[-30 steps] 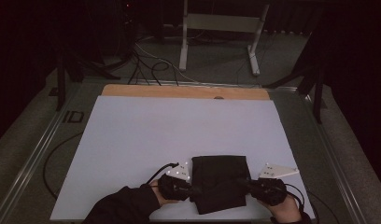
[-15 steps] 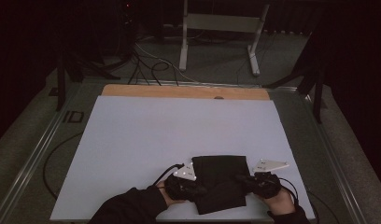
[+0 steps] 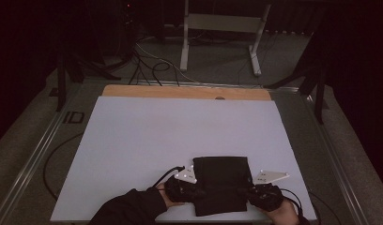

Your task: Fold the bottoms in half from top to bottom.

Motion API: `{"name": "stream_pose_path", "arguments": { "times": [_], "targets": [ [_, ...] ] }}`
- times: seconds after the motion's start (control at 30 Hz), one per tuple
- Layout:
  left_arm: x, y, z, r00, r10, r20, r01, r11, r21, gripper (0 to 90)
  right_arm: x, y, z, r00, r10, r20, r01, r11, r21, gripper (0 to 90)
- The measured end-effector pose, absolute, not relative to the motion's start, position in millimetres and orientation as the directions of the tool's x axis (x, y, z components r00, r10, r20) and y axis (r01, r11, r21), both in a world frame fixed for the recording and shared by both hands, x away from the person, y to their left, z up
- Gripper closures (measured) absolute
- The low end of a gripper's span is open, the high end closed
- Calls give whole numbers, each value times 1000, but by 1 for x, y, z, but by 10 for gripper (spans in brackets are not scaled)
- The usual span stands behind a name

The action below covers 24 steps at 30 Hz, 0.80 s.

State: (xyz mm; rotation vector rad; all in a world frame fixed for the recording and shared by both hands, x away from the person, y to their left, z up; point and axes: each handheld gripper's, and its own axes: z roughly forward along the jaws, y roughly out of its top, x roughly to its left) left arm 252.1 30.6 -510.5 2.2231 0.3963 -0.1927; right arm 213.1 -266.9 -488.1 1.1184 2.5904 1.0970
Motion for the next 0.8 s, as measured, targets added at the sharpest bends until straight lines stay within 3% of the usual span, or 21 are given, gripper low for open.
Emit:
{"name": "stream_pose_path", "arguments": {
  "times": [0.37, 0.5, 0.57, 0.63, 0.73, 0.77, 0.8],
  "targets": [
    [249, 34, -510, 945, 201, -258, 327, -605, 726, 881, 200, -258, -489, -751, 636, 177, 588, 523, 617, 900],
    [250, 36, -508, 945, 195, -262, 327, -584, 743, 840, 194, -260, -481, -760, 637, 131, 541, 508, 670, 900],
    [249, 38, -505, 948, 190, -255, 318, -564, 762, 773, 194, -269, -475, -734, 667, 131, 547, 465, 696, 900],
    [248, 40, -502, 949, 196, -247, 315, -549, 774, 612, 193, -278, -474, -706, 697, 127, 565, 447, 694, 898],
    [249, 42, -499, 948, 192, -252, 316, -528, 788, 460, 192, -288, -475, -680, 718, 146, 588, 415, 694, 870],
    [250, 45, -496, 946, 185, -266, 323, -513, 795, 460, 191, -290, -476, -673, 723, 155, 597, 408, 691, 818],
    [250, 46, -494, 946, 183, -266, 323, -509, 798, 372, 189, -295, -477, -674, 718, 173, 606, 404, 686, 765]
  ]
}}
